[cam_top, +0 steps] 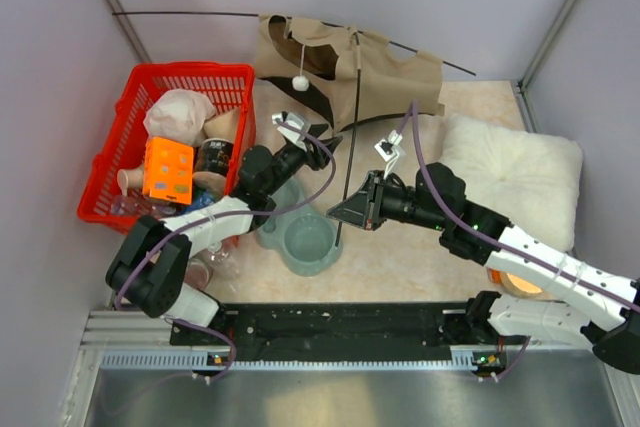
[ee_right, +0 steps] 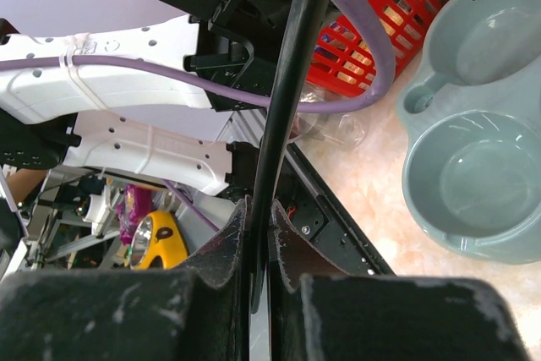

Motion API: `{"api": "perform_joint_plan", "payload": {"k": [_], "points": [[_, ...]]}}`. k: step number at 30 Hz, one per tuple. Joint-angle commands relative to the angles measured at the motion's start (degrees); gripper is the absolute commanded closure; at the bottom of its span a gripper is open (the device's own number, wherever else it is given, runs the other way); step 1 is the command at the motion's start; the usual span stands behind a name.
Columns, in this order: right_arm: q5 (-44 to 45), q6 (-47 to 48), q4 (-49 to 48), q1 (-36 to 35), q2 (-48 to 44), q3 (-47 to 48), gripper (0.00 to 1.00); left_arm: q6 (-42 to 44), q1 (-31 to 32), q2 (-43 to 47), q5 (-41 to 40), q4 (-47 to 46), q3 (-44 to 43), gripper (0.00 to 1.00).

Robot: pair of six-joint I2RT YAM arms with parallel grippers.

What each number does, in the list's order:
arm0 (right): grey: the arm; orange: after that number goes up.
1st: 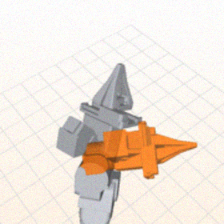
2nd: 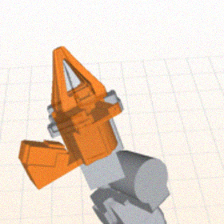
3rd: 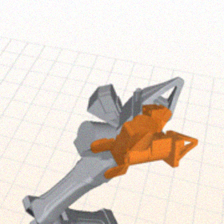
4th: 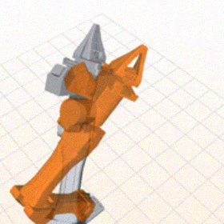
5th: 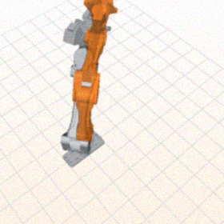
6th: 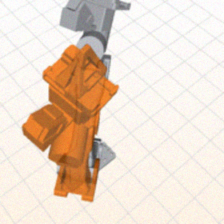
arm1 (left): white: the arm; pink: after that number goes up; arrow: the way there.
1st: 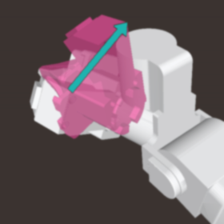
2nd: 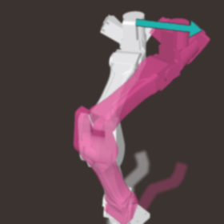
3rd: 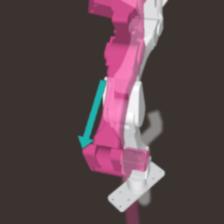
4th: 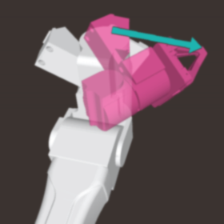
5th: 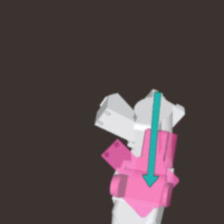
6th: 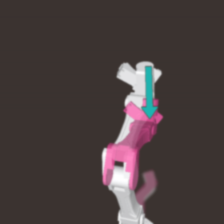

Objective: Set up the pet tent

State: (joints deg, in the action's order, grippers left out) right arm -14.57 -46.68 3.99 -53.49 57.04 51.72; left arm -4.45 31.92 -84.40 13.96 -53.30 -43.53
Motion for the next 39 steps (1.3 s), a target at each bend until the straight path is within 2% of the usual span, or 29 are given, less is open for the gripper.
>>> {"api": "perform_joint_plan", "payload": {"k": [1,6,14,15,17,18,24,28,30,32,39], "points": [[2.88,1.59,-3.55,0.06,-1.57,-0.31,1.00,0.14,0.33,0.73,-1.03,0.04,-2.61,0.50],[2.88,1.41,-5.31,0.06,-1.75,-0.83,1.00,-0.73,0.33,-0.59,-1.91,-0.66,-3.58,0.56],[2.97,1.32,-5.40,0.14,-1.67,-1.10,1.00,-1.88,0.77,-1.91,-0.86,-2.16,-5.51,0.53],[2.97,1.41,-5.40,0.06,-1.84,-1.01,1.00,-1.71,0.86,-2.08,-0.86,-1.90,-5.60,0.56],[3.05,1.32,-5.40,0.15,-1.84,-0.92,1.00,-1.35,0.95,-2.17,-0.51,-1.02,-5.69,0.71],[3.05,1.41,-5.31,0.15,-1.84,-0.92,1.00,-1.00,0.95,-2.26,-0.60,-0.15,-5.78,0.73],[3.05,1.41,-5.57,0.06,-1.84,-1.01,1.00,-0.65,1.12,-2.26,-0.60,0.39,-5.25,0.70],[3.05,1.41,-5.57,0.15,-2.10,-1.10,1.00,-0.39,1.30,-2.70,-0.60,1.00,-5.87,0.72],[3.14,1.41,-5.57,0.06,-2.10,-1.19,1.00,-0.47,1.39,-3.05,-0.42,1.09,-6.13,0.81],[3.40,1.41,-5.57,0.14,-2.28,-1.27,1.00,-0.30,1.39,-3.05,0.10,1.35,-6.57,1.00],[9.63,6.06,-9.44,0.06,-4.30,-4.35,1.00,-3.20,1.56,0.63,5.64,3.11,-5.87,1.00]]}}
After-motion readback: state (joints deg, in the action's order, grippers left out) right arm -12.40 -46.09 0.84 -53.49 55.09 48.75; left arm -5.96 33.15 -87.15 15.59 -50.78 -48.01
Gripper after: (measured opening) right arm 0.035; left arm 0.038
